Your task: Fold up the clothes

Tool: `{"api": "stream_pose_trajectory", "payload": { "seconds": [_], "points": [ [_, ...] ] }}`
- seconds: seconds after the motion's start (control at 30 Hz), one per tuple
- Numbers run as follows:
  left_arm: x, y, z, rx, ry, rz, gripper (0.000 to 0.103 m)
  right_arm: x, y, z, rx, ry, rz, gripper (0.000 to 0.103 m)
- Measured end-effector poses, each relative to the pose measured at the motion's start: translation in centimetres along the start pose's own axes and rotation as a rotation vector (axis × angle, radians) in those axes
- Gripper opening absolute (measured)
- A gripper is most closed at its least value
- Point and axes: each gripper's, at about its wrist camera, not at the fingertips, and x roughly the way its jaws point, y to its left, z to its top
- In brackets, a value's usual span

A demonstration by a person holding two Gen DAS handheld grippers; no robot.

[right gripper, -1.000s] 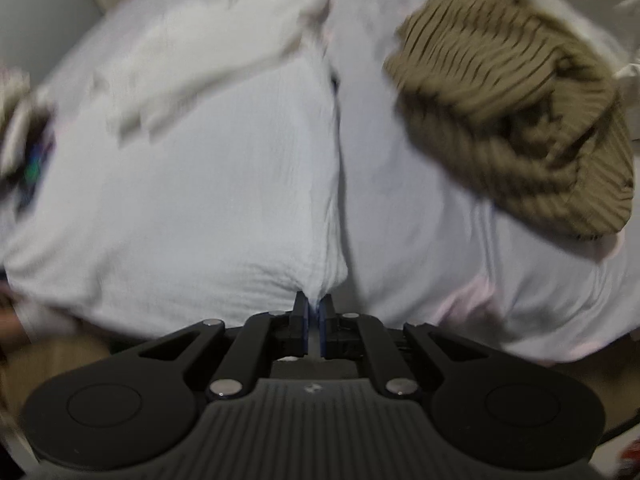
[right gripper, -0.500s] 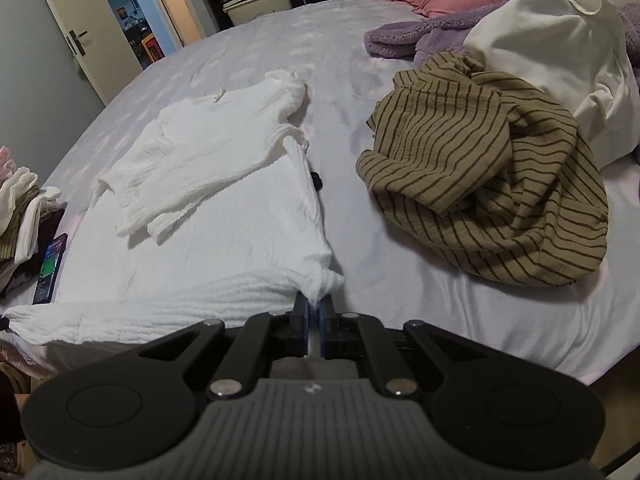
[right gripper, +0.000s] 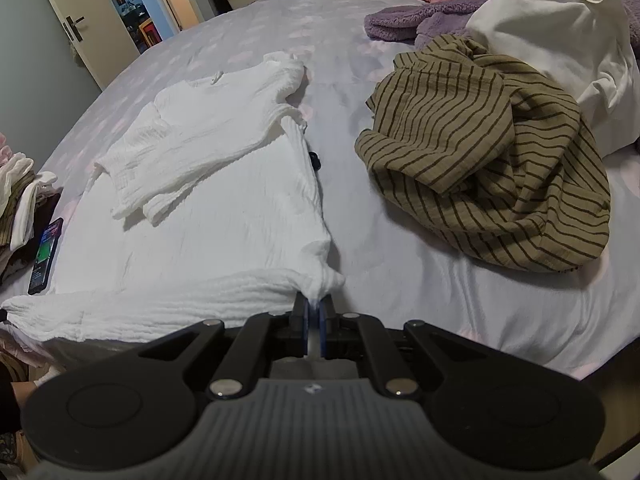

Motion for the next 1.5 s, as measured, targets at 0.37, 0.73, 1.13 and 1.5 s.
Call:
{"api": "stream_pose_trajectory", "payload": {
  "seconds": [0.37, 0.73, 1.13, 1.5],
  "points": [
    [0.15, -0.13, -0.15, 0.002, 0.013, -0.003, 0.007, 0.06, -0.03, -0.08, -0.002, 0.005, -0.006, 0.006],
    [0.24, -0.15, -0.2, 0.003, 0.015, -0.006, 0.007, 0.12, 0.01, -0.1, -0.004, 0.01, -0.009, 0.006],
    [0.3, -0.27, -0.33, 0.0, 0.017, -0.014, 0.007, 0.17, 0.08, -0.27, -0.005, 0.014, -0.012, 0.006],
    [0.33, -0.35, -0.39, 0.001, 0.023, -0.015, 0.007, 0.31, 0.14, -0.34, -0.009, 0.019, -0.012, 0.006]
  ]
}}
